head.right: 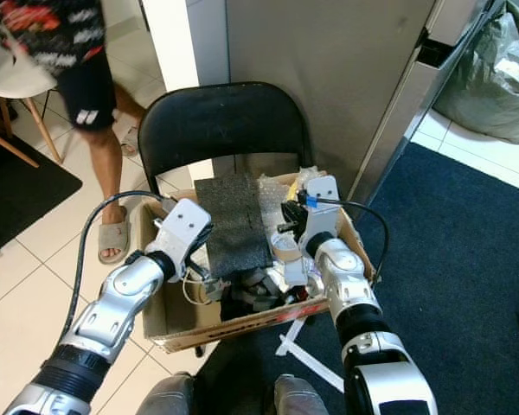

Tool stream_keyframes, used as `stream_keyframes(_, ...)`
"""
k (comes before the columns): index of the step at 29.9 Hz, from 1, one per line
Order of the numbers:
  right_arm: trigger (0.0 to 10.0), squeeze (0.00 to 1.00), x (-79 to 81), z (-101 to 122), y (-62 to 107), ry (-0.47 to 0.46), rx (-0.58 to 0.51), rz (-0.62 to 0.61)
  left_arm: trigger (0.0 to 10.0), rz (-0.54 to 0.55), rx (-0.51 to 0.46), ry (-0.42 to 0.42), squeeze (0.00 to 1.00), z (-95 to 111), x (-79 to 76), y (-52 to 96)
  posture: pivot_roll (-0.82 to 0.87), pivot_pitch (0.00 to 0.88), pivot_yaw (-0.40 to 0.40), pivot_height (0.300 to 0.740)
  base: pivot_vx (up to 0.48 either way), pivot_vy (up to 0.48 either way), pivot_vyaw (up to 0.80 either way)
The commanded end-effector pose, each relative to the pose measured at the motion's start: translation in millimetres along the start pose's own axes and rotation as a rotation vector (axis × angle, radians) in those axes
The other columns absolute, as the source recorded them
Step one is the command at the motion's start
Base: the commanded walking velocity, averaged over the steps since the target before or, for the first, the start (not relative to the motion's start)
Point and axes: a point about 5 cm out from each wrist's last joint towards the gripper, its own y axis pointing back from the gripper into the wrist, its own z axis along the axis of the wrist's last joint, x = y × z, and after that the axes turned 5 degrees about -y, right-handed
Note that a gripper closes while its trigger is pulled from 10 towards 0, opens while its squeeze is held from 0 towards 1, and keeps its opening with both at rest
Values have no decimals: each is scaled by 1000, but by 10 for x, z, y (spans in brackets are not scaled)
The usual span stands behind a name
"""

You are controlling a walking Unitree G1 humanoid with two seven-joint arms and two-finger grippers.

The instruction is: Picking trash to rubbish bin

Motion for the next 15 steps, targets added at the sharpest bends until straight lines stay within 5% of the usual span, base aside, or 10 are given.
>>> stream_keyframes(1,10000,973,-20,30,-4,-21,-26,-29,10000,-6,14,0,0,-21,-4,17,32,65,-50,740,0,0,0)
stream_keyframes(2,10000,0,-30,44,0,-40,-44,-49,10000,-6,14,-1,0,-21,-8,19,32,67,-50,740,0,0,0)
stream_keyframes(10,10000,0,-32,71,10,-111,-85,-59,10000,-8,15,0,0,-22,-20,22,31,69,-49,740,0,0,0)
stream_keyframes(11,10000,1000,3,95,6,-161,-107,-12,10000,-7,15,1,0,-21,-19,22,31,69,-49,740,0,0,0)
stream_keyframes(15,10000,1000,49,110,-2,-189,-116,31,10000,-5,17,2,0,-22,-18,24,35,69,-48,740,0,0,0)
